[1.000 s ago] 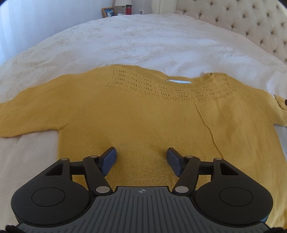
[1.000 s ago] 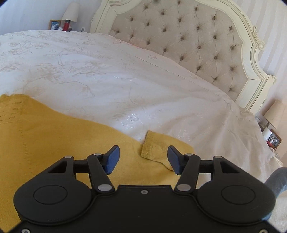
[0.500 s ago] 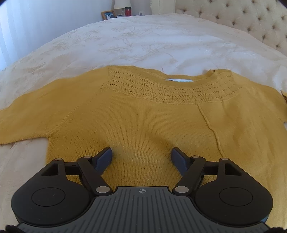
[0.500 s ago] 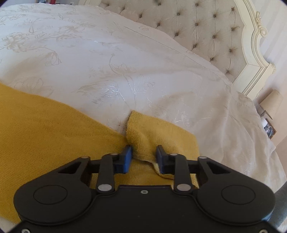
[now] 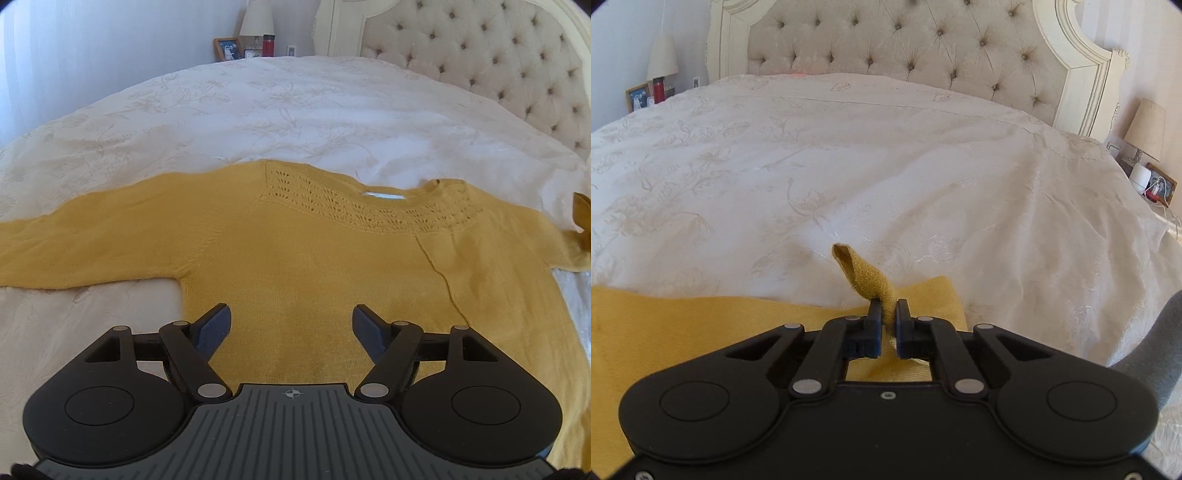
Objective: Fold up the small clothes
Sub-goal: 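Carry the held sleeve across the sweater body and open the right gripper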
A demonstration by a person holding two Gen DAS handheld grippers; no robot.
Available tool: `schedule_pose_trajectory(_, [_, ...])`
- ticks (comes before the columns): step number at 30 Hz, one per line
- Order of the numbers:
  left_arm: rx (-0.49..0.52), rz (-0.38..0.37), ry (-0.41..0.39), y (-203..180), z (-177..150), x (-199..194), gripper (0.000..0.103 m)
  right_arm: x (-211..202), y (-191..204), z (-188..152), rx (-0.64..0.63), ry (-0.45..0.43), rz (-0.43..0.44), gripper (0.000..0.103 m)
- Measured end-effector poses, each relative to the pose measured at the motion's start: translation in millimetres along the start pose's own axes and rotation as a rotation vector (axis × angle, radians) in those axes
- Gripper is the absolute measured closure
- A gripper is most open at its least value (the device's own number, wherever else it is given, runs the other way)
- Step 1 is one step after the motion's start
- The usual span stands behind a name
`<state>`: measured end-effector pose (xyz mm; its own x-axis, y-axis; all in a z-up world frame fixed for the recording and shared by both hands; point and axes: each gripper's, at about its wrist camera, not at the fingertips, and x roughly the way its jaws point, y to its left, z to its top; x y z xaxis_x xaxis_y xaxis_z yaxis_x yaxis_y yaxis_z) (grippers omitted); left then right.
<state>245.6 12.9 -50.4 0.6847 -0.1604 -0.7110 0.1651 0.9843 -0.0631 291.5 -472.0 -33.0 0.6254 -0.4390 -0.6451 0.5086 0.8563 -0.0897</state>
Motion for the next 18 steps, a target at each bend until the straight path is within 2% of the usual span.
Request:
schedule_pose_trajectory(4, [-0.034, -0.015, -0.006, 17, -1, -2, 0.032, -39, 21, 20, 0.032, -0.004, 0.105, 0.092])
schedule_pose_trajectory(8, [-0.022, -0.038, 0.000, 28, 3, -9, 0.032, -83, 67, 38, 0.031, -0.020, 0.260, 0.091])
schedule_pose_trajectory(11, [-0.019, -0.042, -0.017, 39, -2, -16, 0.032, -109, 111, 44, 0.045, -0.013, 0.410, 0.091])
schedule_pose_trajectory(14, [-0.029, -0.043, -0.013, 52, -10, -19, 0.032, -127, 166, 33, 0.005, 0.006, 0.538, 0.091])
schedule_pose_trajectory(18, [-0.067, -0.055, -0.035, 67, -5, -22, 0.032, -139, 237, -6, -0.068, 0.045, 0.669, 0.091])
